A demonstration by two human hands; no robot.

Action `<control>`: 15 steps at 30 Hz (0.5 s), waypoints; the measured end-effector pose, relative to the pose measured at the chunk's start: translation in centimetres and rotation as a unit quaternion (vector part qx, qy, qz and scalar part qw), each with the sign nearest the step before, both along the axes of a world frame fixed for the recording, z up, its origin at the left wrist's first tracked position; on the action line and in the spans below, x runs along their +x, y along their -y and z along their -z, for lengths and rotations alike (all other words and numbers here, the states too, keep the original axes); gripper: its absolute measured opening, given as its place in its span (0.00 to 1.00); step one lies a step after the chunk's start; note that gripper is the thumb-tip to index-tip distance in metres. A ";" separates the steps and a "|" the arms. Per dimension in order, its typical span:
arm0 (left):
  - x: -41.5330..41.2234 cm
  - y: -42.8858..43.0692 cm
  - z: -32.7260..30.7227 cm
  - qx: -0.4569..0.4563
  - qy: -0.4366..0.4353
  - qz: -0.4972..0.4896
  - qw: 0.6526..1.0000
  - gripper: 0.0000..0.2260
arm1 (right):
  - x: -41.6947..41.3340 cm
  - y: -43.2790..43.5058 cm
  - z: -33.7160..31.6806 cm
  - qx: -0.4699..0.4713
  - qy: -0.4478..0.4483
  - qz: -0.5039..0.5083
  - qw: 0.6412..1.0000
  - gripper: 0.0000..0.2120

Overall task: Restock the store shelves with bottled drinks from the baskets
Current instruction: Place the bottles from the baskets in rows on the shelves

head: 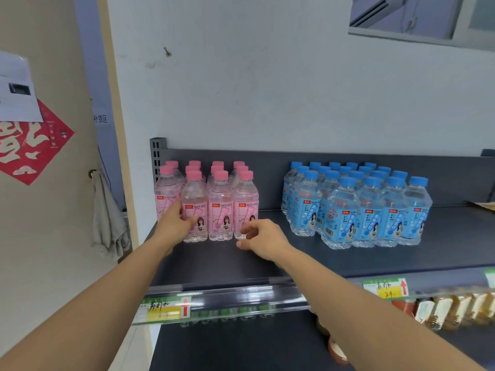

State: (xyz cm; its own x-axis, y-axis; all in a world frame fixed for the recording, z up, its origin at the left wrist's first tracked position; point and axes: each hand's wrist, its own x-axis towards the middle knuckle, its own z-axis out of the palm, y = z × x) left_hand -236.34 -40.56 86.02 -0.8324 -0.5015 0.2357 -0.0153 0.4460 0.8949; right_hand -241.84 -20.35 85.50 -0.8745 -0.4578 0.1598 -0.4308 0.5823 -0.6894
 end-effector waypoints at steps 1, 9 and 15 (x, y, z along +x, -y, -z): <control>0.0 0.0 -0.1 -0.006 0.000 -0.006 1.000 0.24 | 0.0 -0.3 -0.1 0.003 -0.003 0.001 1.000 0.18; 0.3 -3.1 -2.6 -0.243 -0.144 -0.124 0.951 0.28 | 0.1 -4.1 -0.6 0.029 -0.061 0.022 0.997 0.16; -0.9 -10.5 -3.6 -0.357 -0.167 0.008 0.919 0.21 | 0.7 -9.8 -1.0 0.059 -0.131 0.058 0.988 0.15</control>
